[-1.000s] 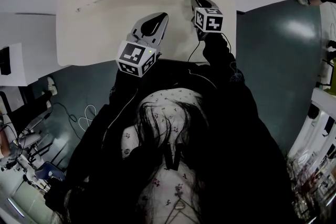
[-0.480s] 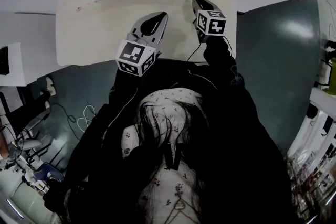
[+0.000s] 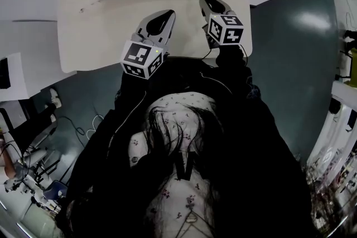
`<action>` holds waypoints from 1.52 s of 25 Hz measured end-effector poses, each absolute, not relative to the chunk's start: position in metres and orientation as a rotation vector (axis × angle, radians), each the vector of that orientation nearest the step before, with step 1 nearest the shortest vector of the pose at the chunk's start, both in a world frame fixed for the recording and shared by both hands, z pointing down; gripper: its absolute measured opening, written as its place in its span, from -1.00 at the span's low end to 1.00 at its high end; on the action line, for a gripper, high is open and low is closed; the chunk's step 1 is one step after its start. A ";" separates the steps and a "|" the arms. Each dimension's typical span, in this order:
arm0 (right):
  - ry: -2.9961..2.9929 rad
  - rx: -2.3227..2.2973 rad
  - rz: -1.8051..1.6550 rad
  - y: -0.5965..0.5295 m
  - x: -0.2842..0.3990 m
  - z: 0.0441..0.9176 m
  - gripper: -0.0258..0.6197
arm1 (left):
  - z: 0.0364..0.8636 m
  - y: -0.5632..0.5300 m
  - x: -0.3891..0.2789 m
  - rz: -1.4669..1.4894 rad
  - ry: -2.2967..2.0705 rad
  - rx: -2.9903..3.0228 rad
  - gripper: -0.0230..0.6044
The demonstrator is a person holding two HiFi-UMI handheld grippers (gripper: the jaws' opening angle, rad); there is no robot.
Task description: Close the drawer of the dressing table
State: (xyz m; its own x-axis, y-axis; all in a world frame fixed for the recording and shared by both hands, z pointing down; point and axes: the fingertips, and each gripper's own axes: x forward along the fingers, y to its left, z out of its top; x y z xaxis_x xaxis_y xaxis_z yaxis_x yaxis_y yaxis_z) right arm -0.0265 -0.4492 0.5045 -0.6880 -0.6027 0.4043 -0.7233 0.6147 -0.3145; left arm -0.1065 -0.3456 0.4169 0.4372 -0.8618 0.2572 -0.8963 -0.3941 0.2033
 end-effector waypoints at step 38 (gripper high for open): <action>-2.696 1.193 0.668 -0.205 -0.065 0.441 -0.68 | 0.411 -0.185 -0.106 0.192 -1.223 2.574 -0.93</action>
